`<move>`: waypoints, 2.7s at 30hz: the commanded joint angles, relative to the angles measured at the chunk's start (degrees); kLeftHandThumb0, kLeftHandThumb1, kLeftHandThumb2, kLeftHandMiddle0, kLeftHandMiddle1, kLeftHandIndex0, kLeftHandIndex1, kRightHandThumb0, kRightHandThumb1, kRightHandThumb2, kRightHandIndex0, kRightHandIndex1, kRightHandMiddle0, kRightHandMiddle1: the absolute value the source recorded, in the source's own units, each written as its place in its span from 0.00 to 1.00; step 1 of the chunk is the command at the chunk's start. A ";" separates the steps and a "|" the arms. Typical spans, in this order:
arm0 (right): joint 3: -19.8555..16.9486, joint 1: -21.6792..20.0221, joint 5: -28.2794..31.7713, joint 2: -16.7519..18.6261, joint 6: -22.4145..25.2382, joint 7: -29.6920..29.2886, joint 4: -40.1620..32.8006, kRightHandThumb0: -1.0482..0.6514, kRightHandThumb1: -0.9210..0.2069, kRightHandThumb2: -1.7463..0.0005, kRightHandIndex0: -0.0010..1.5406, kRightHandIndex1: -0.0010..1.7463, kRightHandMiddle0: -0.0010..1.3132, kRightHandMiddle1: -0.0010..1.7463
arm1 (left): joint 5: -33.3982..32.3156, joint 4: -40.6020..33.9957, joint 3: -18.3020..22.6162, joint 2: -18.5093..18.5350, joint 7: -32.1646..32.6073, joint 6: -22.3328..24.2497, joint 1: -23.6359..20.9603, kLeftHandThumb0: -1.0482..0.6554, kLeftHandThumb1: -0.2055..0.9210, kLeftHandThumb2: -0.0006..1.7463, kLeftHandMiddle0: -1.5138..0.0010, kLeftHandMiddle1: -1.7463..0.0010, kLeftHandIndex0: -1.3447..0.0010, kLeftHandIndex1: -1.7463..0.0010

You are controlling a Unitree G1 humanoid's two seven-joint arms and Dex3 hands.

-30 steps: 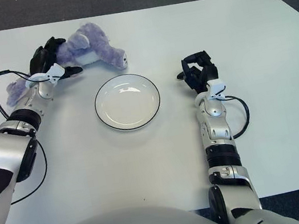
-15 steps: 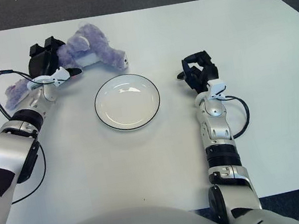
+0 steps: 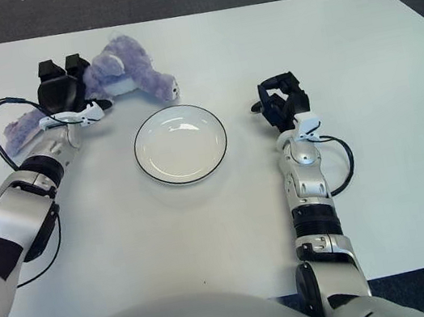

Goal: Put the doll into the plate.

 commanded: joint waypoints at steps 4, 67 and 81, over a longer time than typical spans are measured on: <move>0.24 2.45 -0.12 0.79 -0.56 -0.06 1.37 0.41 0.00 0.77 0.47 0.79 0.25 0.92 | 0.62 0.51 -0.83 0.88 -0.33 -1.51 0.46 0.77 0.64 0.57 0.84 0.00 0.82 0.00; 3.20 -3.11 -0.98 -1.97 2.58 3.17 -2.31 0.41 0.00 0.80 0.47 0.79 0.29 0.89 | -21.69 -2.73 16.03 -2.49 -40.46 -4.45 -2.74 0.85 0.65 0.58 0.70 0.01 0.73 0.00; 4.48 -3.88 -3.50 -1.73 4.33 1.81 -2.99 0.41 0.00 0.80 0.47 0.79 0.30 0.89 | -25.31 -3.26 19.15 -3.13 -48.10 -3.15 -3.29 0.85 0.63 0.59 0.68 0.03 0.70 0.00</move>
